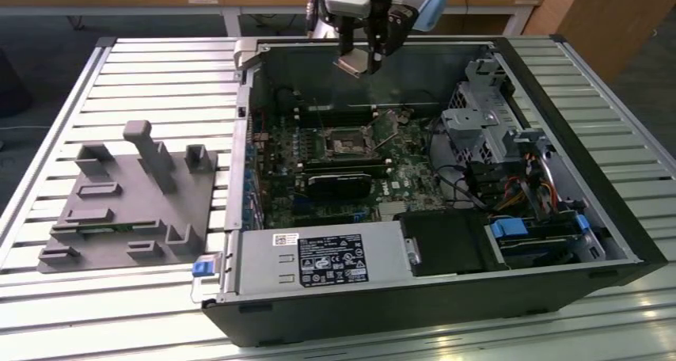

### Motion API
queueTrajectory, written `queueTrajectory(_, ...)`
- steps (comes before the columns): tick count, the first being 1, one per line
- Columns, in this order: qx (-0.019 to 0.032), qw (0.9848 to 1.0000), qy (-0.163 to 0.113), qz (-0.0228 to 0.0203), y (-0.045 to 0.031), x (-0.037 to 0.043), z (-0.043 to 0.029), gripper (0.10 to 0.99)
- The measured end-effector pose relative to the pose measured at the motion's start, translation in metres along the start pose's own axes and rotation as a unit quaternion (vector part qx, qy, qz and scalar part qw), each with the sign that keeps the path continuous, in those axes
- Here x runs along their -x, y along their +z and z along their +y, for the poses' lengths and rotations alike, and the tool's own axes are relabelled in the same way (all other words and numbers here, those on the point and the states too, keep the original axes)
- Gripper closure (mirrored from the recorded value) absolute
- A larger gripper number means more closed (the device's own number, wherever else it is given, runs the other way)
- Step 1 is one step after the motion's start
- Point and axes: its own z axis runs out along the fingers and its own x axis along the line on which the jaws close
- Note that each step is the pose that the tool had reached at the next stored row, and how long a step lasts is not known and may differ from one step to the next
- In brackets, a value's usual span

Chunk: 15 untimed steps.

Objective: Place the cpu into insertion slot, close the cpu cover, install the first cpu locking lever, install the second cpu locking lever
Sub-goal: 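Place the cpu into insertion slot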

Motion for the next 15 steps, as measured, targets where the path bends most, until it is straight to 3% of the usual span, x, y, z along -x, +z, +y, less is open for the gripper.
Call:
queueTrajectory(4, 0.0001, 0.9995, 0.031, -0.0032, 0.0007, 0.0000, -0.0001, 0.545)
queueTrajectory(9, 0.0004, 0.9972, 0.075, -0.0074, 0.0019, 0.0000, -0.0002, 0.545)
queueTrajectory(12, 0.0007, 0.9947, 0.102, -0.0099, 0.0026, 0.0000, -0.0002, 0.545)
queueTrajectory(15, 0.0013, 0.9898, 0.142, -0.0133, 0.0039, 0.0001, -0.0003, 0.545)
